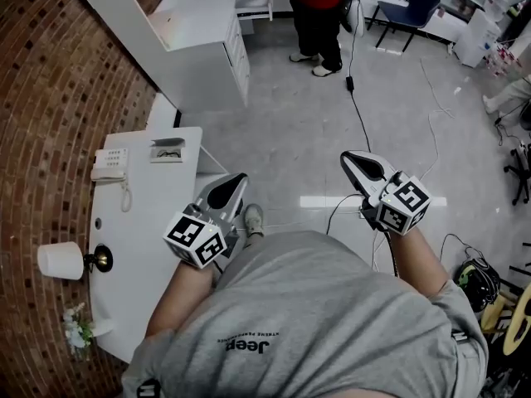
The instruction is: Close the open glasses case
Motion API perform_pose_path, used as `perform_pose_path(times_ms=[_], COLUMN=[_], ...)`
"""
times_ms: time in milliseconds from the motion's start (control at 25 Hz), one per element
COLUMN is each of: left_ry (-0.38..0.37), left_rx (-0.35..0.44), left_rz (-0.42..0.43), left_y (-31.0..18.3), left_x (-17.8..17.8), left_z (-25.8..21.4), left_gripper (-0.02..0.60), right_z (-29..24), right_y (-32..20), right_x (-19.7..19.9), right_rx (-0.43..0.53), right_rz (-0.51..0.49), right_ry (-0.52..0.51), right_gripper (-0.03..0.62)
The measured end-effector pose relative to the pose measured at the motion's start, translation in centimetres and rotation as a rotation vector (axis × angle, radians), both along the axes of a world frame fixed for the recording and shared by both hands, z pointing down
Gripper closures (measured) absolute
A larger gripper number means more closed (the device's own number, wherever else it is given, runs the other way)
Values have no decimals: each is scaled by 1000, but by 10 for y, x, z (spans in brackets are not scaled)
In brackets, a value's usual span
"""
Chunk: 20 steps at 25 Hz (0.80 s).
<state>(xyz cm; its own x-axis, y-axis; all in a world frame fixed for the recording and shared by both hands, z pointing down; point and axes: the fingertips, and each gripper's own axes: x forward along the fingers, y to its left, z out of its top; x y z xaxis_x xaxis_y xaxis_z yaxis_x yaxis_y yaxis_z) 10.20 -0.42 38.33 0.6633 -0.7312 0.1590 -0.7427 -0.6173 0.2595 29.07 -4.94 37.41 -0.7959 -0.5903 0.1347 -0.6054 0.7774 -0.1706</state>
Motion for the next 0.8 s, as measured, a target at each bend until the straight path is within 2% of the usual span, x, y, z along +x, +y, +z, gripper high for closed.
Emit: perform_pose_path(times_ms=[280,560,800], left_ry=[25,22,48], left_rx=[18,47,25], left_rz=[104,193,201], left_y=[-111,-208,-257], left_x=[-55,-107,-123], left_z=[-1,-17,-10], left_gripper=[584,584,584], right_z=[-9,-27,-26], right_y=[-92,-179,-229], right_x=[-56,-123,-136], right_rx=[29,47,23], right_rz=[97,147,166], right_ry=[22,27,32], right_gripper=[585,585,585])
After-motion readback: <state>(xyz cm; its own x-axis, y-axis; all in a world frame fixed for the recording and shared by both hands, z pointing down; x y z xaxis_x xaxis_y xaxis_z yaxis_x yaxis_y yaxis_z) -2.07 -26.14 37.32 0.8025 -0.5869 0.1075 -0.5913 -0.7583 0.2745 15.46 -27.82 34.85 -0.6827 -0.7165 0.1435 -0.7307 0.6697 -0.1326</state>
